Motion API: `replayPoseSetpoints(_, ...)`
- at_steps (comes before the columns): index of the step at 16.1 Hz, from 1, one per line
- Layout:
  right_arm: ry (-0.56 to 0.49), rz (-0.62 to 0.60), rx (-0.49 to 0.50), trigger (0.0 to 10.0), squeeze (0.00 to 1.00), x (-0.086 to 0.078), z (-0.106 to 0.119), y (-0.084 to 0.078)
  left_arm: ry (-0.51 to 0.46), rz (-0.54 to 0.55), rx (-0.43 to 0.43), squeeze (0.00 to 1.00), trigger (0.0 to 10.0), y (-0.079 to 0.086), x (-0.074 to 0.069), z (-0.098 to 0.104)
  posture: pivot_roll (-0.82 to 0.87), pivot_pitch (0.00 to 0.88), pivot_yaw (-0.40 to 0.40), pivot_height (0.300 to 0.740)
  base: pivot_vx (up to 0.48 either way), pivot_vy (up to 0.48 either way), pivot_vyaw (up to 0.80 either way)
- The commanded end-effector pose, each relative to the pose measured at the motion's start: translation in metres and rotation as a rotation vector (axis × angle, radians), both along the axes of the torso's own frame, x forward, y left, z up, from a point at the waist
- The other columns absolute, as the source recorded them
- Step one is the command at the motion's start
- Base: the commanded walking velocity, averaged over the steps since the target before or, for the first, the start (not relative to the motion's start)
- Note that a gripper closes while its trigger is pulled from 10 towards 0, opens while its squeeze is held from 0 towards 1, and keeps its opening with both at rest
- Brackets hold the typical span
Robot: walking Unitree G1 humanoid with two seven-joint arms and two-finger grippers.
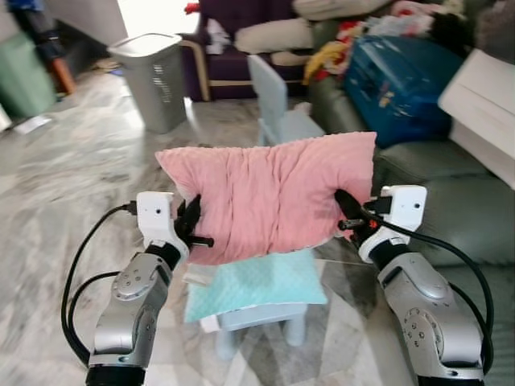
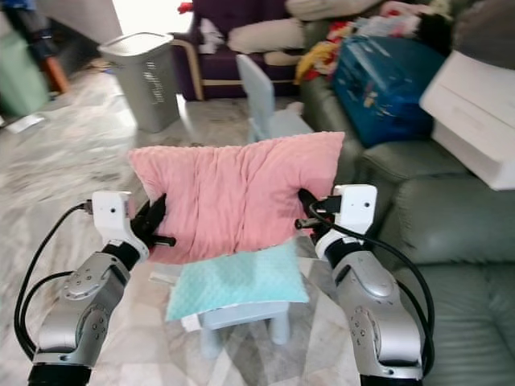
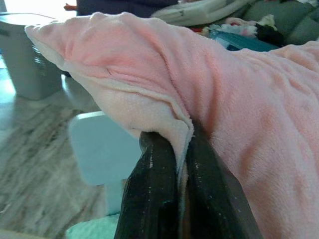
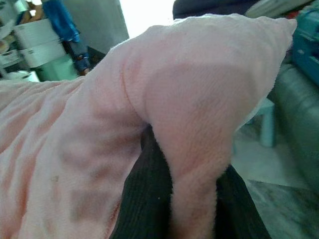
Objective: Move the pillow to the sofa
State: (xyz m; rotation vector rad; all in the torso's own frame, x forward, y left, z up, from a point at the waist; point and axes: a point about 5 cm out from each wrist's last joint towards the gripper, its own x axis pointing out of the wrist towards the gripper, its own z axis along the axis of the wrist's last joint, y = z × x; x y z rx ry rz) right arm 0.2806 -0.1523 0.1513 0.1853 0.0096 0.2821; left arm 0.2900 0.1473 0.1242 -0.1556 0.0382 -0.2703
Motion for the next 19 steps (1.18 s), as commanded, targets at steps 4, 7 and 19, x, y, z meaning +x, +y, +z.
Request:
replayPoseSetpoints(4,-0.017,0.018,0.007,10.0,0.00,-0.0003,0.0031,0.0031,-0.015,-0.009,0.004,0.00,10.0,-0.0026,0.0002,0.0030,-0.16,0.000,0.032,0.740,-0.060,0.000,0.00)
replayPoseSetpoints(7,-0.015,0.018,0.009,10.0,0.00,-0.0006,0.0028,0.0035,-0.009,-0.012,0.010,0.00,10.0,-0.0031,0.0005,0.0022,-0.16,0.000,0.033,0.740,-0.275,0.000,0.00)
replayPoseSetpoints(19,-0.018,0.013,0.009,10.0,0.00,-0.0001,0.0035,0.0028,-0.012,-0.013,0.009,0.00,10.0,-0.0043,0.0024,0.0027,-0.17,0.000,0.033,0.740,-0.299,0.000,0.00)
